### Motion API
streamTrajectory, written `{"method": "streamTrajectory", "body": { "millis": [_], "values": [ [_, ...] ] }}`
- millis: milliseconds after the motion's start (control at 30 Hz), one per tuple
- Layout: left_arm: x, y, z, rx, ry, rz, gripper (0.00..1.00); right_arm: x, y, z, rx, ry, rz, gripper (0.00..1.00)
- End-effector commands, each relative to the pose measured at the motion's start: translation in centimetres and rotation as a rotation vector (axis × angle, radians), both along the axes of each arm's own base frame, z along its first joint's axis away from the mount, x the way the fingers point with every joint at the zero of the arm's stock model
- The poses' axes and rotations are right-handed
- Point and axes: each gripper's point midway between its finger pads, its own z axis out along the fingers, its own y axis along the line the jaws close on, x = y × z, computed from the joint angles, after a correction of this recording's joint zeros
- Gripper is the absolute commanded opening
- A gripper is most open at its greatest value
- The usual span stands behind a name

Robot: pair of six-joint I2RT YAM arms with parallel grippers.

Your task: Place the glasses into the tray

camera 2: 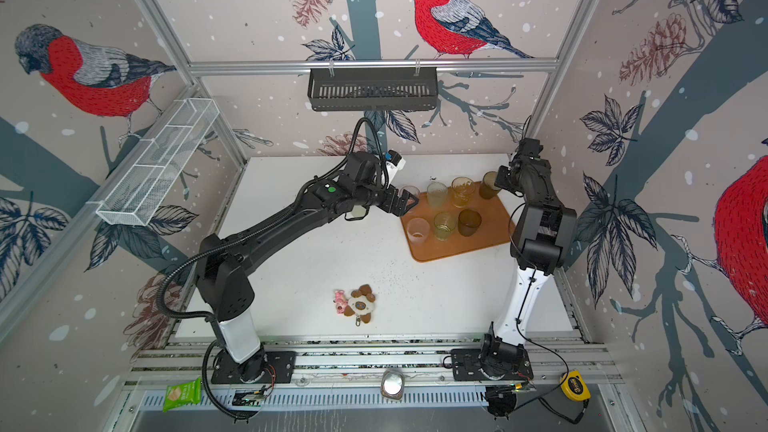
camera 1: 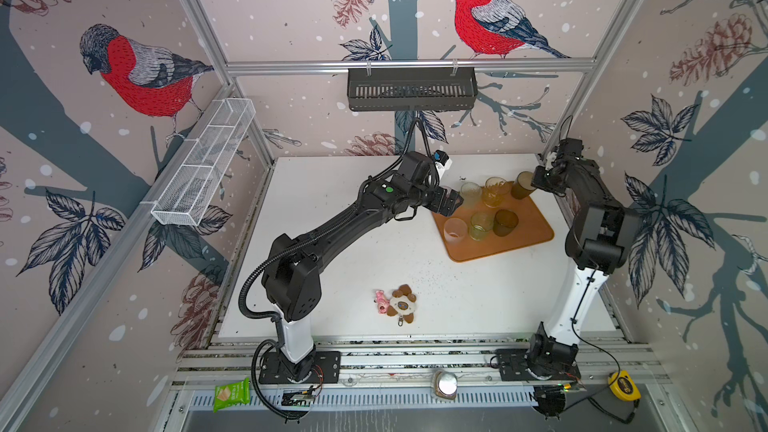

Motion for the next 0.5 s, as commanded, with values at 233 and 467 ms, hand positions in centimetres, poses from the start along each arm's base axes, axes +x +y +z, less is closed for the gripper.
{"method": "streamTrajectory", "body": {
  "millis": [233,467],
  "values": [
    [-0.04,0.25,0.64,-0.004,-0.027,0.009,0.98,0.24,0.51,-0.32,-0.023,0.014,0.016,0.02],
    [-0.13,0.39,0.62,-0.004,-0.027,0.012,0.98,0.19,0.39,-0.28,-0.029,0.018,0.012,0.02]
  ]
}}
